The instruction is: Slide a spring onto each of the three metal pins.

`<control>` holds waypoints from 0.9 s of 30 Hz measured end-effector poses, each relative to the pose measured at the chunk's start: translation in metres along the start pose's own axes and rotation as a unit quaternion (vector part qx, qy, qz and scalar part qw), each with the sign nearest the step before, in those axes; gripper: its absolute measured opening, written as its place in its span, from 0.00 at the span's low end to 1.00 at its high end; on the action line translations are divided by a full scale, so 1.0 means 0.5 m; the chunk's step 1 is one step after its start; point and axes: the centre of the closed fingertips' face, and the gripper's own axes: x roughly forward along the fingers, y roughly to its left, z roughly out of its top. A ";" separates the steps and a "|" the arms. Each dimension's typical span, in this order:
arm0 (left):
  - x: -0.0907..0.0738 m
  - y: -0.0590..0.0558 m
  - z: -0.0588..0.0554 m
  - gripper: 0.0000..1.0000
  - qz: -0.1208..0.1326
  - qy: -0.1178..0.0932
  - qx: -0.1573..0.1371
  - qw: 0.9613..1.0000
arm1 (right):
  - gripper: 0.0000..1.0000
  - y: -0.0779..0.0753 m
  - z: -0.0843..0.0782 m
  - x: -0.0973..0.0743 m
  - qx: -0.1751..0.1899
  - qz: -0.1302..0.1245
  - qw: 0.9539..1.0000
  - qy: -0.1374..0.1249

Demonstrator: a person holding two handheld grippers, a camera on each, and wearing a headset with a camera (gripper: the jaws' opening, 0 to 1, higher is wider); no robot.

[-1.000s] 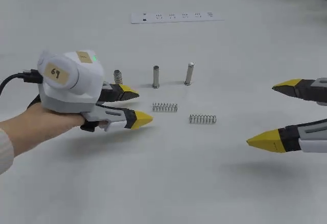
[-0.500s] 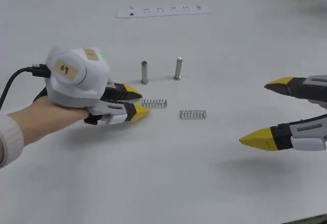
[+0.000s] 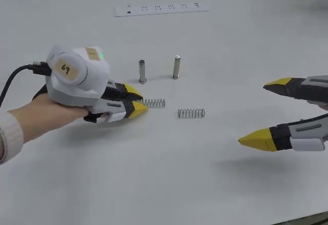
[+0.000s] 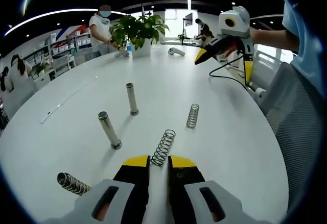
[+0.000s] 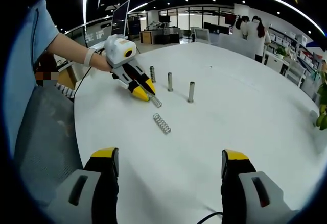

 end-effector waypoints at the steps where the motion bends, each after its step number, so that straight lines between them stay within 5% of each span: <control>1: 0.000 -0.001 0.001 0.04 -0.002 0.000 0.001 1.000 | 0.81 0.000 0.000 0.000 0.000 0.000 1.000 -0.001; 27: -0.006 -0.007 0.018 0.02 -0.001 -0.008 -0.009 1.000 | 0.81 0.003 0.001 0.009 -0.008 0.012 1.000 0.004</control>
